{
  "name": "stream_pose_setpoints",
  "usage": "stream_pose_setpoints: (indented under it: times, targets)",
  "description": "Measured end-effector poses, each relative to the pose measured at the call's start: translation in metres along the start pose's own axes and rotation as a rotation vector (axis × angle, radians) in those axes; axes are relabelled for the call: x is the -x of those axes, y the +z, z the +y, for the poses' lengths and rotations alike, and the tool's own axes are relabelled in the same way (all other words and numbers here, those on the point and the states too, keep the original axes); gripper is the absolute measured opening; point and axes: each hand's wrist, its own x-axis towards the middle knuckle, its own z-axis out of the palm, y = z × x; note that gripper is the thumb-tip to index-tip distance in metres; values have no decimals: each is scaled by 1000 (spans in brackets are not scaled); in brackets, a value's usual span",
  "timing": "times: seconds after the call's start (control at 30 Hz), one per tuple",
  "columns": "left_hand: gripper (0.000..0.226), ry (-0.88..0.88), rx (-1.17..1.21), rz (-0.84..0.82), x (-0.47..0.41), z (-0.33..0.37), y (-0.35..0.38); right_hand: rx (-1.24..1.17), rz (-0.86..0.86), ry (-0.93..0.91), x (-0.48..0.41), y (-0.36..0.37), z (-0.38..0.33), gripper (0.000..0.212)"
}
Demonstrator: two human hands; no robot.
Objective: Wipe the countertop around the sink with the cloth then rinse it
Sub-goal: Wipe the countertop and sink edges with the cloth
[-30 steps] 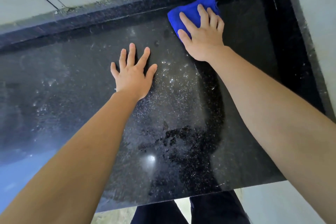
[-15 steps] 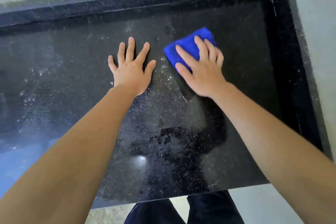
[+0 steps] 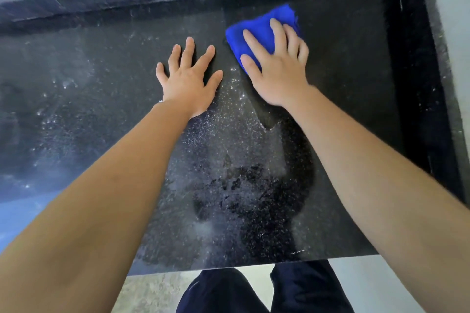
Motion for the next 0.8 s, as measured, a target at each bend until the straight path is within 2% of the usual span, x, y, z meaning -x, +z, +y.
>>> stream_pose_setpoints:
  times: [0.17,0.3,0.4,0.47,0.6,0.8]
  targets:
    - [52,33,-9,28,-1,-4,1,22,-40,-2,91,16,3,56]
    - [55,87,-46,68,4,-10,-3,25,-45,1,96,18,0,56]
    - [58,115,-38,109,12,-23,-6,30,-60,-19,77,14,-2,56]
    - [58,72,-66,121,15,-34,-10,33,-77,-25,54,8,-6,57]
    - [61,-81,-21,43,15,-46,-12,47,-90,-26,-9,-1,-24,57]
    - [61,-101,-31,35,14,-50,-1,83,-43,-39,-80,-3,-49,60]
